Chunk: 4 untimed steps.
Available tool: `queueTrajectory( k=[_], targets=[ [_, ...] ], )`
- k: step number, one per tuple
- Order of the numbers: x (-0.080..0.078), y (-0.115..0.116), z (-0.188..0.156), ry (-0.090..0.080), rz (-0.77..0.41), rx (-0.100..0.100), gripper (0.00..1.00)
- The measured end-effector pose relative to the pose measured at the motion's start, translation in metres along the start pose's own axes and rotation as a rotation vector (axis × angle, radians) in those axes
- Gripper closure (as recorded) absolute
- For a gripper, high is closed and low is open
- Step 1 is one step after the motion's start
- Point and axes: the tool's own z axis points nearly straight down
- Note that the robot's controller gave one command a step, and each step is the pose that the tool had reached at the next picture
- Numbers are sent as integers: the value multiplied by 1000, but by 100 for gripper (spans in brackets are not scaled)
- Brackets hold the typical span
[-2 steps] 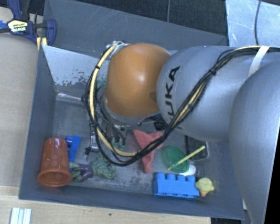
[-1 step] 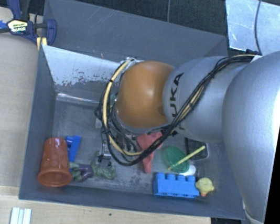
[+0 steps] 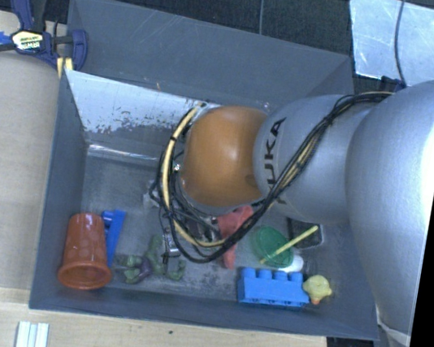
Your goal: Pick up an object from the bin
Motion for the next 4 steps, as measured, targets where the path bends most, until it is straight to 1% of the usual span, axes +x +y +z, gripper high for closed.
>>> queueTrajectory(
  k=[1,2,3,4],
  targets=[
    [43,-48,-39,0,67,-1,100],
    [44,-48,-39,0,67,-1,0],
    [44,-48,-39,0,68,-1,0],
    [16,-118,-72,-4,133,-1,0]
  ],
)
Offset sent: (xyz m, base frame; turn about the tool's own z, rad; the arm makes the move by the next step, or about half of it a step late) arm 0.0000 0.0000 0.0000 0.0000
